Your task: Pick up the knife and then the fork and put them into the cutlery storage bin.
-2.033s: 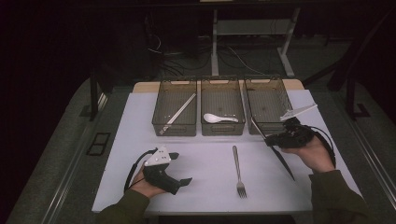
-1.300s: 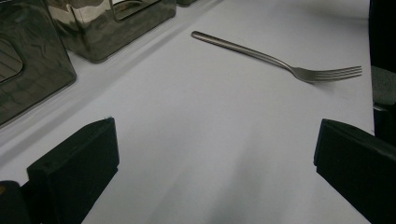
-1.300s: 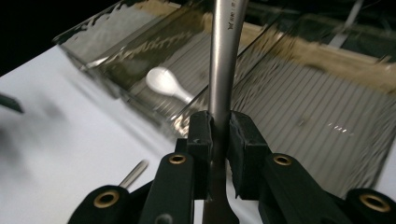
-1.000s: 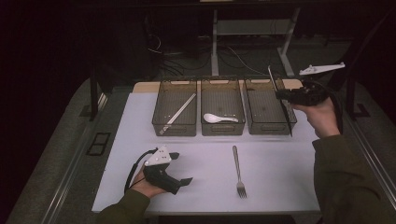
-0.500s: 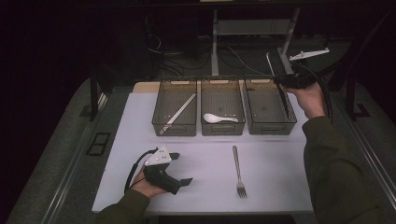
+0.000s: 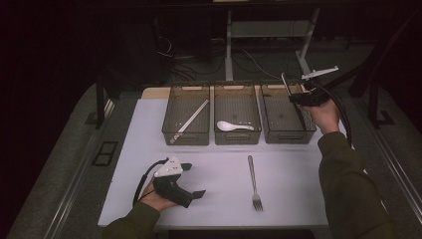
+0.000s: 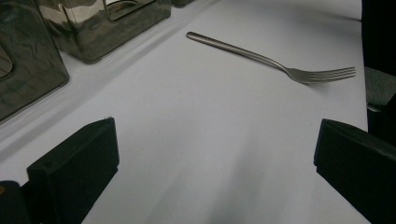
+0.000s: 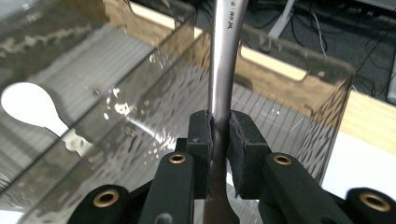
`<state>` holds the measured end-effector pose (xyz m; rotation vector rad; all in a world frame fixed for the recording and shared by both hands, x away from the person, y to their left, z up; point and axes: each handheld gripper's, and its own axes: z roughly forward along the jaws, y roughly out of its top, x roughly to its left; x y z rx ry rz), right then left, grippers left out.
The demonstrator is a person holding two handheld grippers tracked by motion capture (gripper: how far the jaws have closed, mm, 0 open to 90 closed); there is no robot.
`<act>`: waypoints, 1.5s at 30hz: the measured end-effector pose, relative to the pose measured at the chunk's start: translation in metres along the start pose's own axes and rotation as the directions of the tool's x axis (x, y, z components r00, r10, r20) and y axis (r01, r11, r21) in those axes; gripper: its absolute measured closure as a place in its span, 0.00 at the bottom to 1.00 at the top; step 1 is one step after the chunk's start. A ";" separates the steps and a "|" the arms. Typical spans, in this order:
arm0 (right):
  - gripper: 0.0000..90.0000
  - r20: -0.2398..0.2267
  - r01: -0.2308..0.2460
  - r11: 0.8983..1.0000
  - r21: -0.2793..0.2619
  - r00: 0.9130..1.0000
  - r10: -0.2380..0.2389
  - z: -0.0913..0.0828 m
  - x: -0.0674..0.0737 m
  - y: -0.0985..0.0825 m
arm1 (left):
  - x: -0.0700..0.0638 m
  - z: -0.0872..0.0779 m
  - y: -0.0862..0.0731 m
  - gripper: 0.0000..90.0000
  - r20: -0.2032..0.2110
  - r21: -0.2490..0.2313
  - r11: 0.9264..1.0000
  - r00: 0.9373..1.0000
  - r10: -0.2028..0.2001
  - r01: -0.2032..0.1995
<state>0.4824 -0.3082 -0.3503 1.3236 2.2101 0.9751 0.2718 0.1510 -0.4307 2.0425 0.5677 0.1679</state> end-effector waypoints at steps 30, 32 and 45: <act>0.61 -0.110 -0.054 0.998 -0.025 0.993 0.051 -0.011 0.026 -0.020 | -0.001 -0.001 0.001 0.00 -0.003 -0.003 1.000 1.000 -0.001 0.001; 0.61 -0.120 -0.050 0.998 -0.029 0.992 0.046 -0.016 0.032 -0.023 | -0.002 -0.001 0.001 0.00 -0.002 -0.003 1.000 1.000 0.002 -0.002; 0.86 -0.172 0.038 0.999 0.015 0.984 -0.035 -0.034 0.071 -0.061 | -0.002 0.000 0.000 0.00 -0.003 0.001 1.000 1.000 -0.002 0.002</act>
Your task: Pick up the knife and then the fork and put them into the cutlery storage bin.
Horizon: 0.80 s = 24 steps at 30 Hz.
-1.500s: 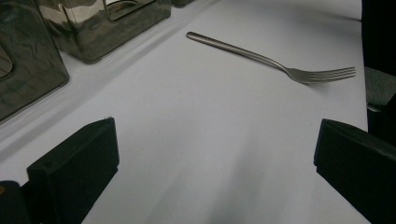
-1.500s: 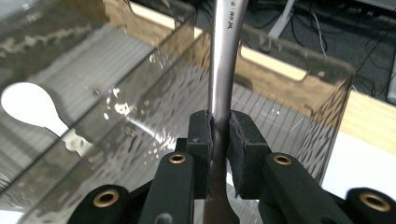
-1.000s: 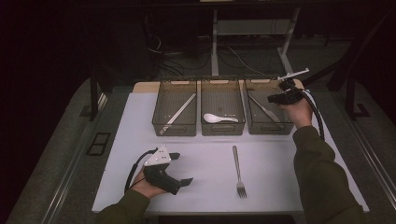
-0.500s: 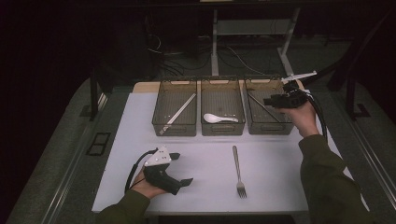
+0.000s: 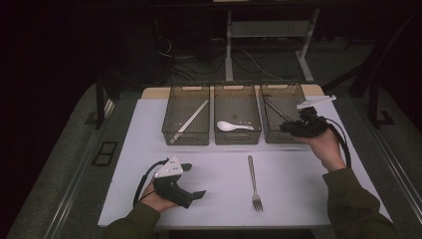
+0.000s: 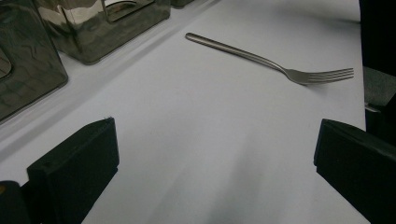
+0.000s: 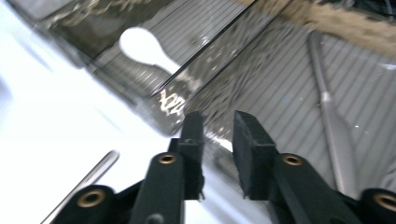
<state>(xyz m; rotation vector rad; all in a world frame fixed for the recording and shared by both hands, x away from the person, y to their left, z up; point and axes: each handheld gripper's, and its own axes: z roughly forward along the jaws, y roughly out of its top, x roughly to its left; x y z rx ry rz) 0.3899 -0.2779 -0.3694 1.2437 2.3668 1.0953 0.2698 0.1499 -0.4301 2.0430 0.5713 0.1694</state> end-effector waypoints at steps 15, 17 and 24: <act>0.99 -0.074 0.072 0.994 0.084 0.995 -0.065 0.032 0.042 -0.024 | 0.001 0.000 -0.001 0.00 0.006 0.003 1.000 1.000 0.005 -0.005; 0.99 -0.079 0.080 0.992 0.098 0.994 -0.072 0.038 0.047 -0.027 | 0.000 0.001 -0.001 0.00 0.006 0.004 1.000 1.000 0.005 -0.005; 1.00 -0.099 0.098 0.986 0.132 0.991 -0.085 0.055 0.058 -0.032 | 0.001 0.001 -0.001 0.00 0.006 0.004 1.000 1.000 0.002 -0.002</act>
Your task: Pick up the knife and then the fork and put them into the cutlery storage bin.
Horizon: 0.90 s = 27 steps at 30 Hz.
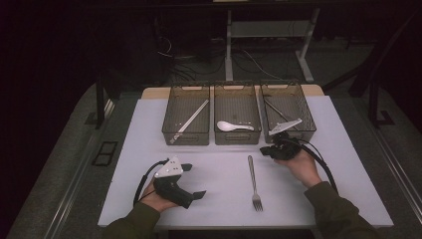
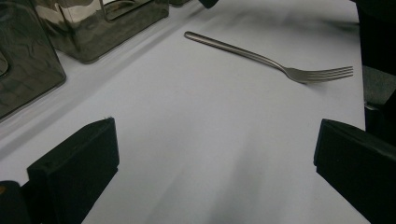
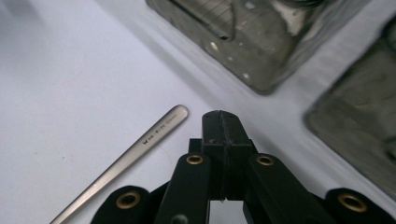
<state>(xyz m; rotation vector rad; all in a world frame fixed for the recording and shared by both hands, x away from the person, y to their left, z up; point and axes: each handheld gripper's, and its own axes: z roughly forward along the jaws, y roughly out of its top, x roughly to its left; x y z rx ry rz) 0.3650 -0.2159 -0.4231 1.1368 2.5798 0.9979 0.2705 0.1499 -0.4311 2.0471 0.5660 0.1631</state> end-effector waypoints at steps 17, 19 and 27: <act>1.00 -0.016 0.030 0.999 0.043 0.999 -0.030 0.031 0.014 0.007 | 0.000 0.000 0.000 0.00 0.001 0.002 1.000 1.000 0.001 -0.001; 1.00 -0.013 0.032 0.999 0.041 0.999 -0.031 0.032 0.016 0.008 | 0.000 0.000 0.000 0.00 0.001 0.002 1.000 1.000 -0.001 0.001; 1.00 -0.053 0.046 0.998 0.034 0.998 -0.044 0.040 0.026 0.014 | 0.000 0.000 0.000 0.00 0.001 0.001 1.000 1.000 -0.001 0.001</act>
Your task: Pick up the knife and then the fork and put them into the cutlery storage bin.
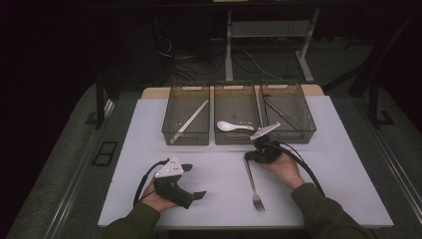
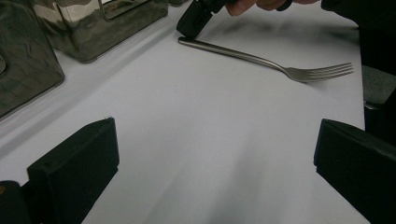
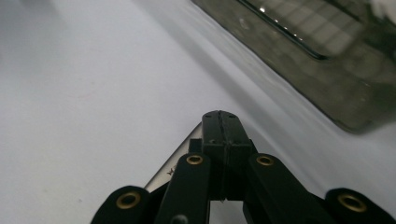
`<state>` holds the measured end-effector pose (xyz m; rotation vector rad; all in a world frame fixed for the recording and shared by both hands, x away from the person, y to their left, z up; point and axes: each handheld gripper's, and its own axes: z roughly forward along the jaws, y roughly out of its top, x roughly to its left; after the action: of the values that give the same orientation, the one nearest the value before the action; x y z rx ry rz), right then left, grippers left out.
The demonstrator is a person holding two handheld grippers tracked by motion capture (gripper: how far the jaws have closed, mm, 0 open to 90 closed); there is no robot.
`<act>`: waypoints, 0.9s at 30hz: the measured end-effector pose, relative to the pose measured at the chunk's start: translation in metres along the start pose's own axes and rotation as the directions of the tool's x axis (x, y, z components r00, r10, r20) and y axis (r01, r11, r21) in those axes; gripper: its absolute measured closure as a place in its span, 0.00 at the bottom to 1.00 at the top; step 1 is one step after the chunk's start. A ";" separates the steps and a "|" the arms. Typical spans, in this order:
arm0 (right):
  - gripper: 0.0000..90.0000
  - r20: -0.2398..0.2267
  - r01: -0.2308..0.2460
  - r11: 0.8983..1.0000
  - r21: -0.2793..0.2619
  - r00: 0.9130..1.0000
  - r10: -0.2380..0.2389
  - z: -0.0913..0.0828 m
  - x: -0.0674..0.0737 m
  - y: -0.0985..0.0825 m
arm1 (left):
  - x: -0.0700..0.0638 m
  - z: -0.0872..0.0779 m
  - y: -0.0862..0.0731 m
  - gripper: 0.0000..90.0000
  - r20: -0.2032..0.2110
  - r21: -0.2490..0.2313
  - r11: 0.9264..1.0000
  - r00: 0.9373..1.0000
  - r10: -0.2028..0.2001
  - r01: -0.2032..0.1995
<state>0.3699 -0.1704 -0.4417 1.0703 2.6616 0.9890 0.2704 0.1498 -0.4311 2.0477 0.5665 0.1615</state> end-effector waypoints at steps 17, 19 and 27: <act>1.00 -0.118 0.118 0.993 0.021 0.986 -0.115 0.017 0.045 0.013 | 0.000 0.000 0.000 0.00 0.000 -0.001 1.000 1.000 -0.001 0.001; 1.00 -0.125 0.131 0.991 0.023 0.984 -0.127 0.017 0.049 0.014 | 0.000 0.000 0.000 0.00 0.000 0.000 1.000 1.000 -0.001 0.001; 0.97 -0.115 0.107 0.994 0.007 0.988 -0.106 -0.005 0.048 0.018 | 0.000 0.000 0.000 0.00 -0.001 0.000 1.000 1.000 0.000 0.000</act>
<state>0.3429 -0.1326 -0.4207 0.8879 2.7863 1.0438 0.2704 0.1498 -0.4312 2.0480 0.5674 0.1618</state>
